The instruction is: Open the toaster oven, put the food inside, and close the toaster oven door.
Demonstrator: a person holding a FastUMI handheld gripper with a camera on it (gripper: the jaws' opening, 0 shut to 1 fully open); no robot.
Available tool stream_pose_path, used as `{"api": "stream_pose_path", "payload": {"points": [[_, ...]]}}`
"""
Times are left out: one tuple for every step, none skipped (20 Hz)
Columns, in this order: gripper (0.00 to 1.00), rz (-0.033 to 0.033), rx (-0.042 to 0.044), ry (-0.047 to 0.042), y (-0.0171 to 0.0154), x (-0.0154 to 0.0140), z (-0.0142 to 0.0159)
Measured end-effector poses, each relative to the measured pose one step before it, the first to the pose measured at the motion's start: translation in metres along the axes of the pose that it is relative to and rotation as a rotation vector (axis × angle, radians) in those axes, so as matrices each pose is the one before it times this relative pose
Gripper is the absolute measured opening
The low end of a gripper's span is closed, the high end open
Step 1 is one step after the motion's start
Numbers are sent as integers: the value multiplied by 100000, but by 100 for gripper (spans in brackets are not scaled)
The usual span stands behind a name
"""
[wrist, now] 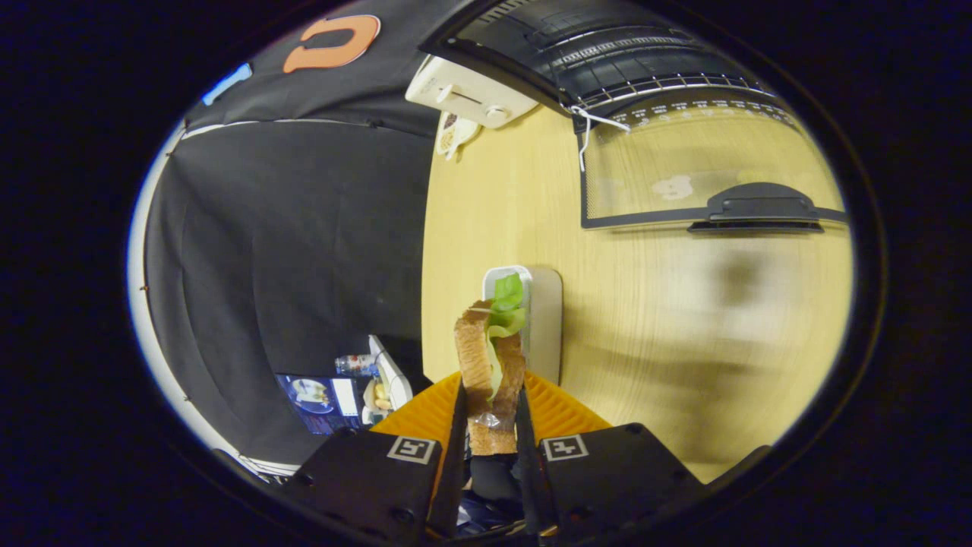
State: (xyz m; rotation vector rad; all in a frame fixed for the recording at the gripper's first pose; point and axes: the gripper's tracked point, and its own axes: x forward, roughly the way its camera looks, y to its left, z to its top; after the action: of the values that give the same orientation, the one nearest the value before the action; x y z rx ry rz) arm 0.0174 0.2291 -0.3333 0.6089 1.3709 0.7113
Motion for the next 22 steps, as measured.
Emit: {"api": "stream_pose_path", "payload": {"points": [[38,1516,34,-617,658,-1071,-211],[38,1445,-179,-942,651,-1052,-198],[38,1293,-390,-1739,546,-1047,182],[38,1058,-539,-2407,449,-1181,353],[38,849,-150,-3208,317,-1363,669],[38,800,612,-3956,168,-1464,812],[38,718,1252,-4574,95,-1351,1144],[38,333,1762,-4981,-150,-1333,1138],[38,-46,1742,-5072,-309,-1214,1316],[38,82,1675,-4867,-275,-848,1091],[38,423,1631,-4695,-567,-884,1479],[38,564,1884,-4756,-386,-600,1137],[37,614,2402,-4110,-386,-358,1194],[38,948,2039,-4174,-251,-98,996],[37,1383,1993,-4498,-157,131,1140],[38,1475,2342,-4394,-208,543,1046],[37,1377,2861,-4146,-370,645,1099],[37,553,3403,-3792,-481,434,1094],[38,242,2146,-3613,-613,693,1106],[37,325,1614,-3496,-568,587,1252],[37,590,781,-3675,-681,1099,1213],[37,244,223,-3138,-523,1421,1015]]}}
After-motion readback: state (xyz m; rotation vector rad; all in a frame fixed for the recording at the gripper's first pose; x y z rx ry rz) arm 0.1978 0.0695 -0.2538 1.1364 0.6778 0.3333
